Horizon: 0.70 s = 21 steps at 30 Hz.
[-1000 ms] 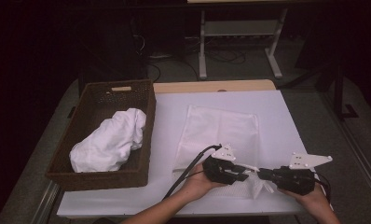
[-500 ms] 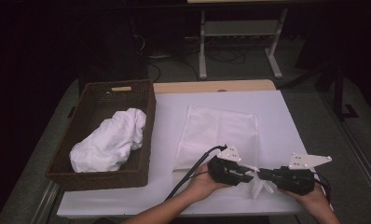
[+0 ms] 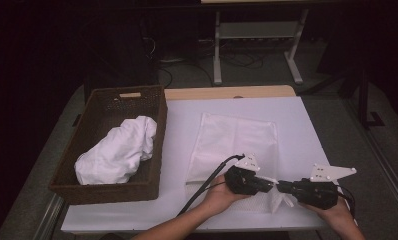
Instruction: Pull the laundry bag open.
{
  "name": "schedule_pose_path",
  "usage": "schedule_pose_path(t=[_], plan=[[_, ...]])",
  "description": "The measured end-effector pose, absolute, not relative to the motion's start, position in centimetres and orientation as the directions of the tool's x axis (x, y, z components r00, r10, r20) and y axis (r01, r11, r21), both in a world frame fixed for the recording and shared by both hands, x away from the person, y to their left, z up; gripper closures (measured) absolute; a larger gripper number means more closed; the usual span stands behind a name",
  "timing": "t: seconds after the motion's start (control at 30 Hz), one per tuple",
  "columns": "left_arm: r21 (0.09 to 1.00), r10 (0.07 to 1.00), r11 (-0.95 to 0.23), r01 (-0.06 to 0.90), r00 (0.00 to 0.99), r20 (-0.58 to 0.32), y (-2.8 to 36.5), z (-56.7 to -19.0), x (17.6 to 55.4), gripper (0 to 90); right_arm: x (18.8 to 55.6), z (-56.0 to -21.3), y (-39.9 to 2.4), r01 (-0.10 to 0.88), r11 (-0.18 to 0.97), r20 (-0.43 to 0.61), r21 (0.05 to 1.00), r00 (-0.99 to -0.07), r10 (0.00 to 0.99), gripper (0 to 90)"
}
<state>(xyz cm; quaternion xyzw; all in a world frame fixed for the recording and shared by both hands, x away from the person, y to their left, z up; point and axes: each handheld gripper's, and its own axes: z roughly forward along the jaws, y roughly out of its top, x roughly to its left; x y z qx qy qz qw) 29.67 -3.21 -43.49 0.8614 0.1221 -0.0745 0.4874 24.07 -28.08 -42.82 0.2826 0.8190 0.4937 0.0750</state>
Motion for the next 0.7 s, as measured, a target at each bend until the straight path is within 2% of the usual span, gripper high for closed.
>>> schedule_pose_path(t=[0.7], plan=[[0.792,0.152,-0.517,0.326,0.945,-0.290,-2.66,-43.59,29.96,86.8,24.20,-43.09,-27.87,0.408,0.381,0.136,0.830,-0.810,0.570,84.8]])
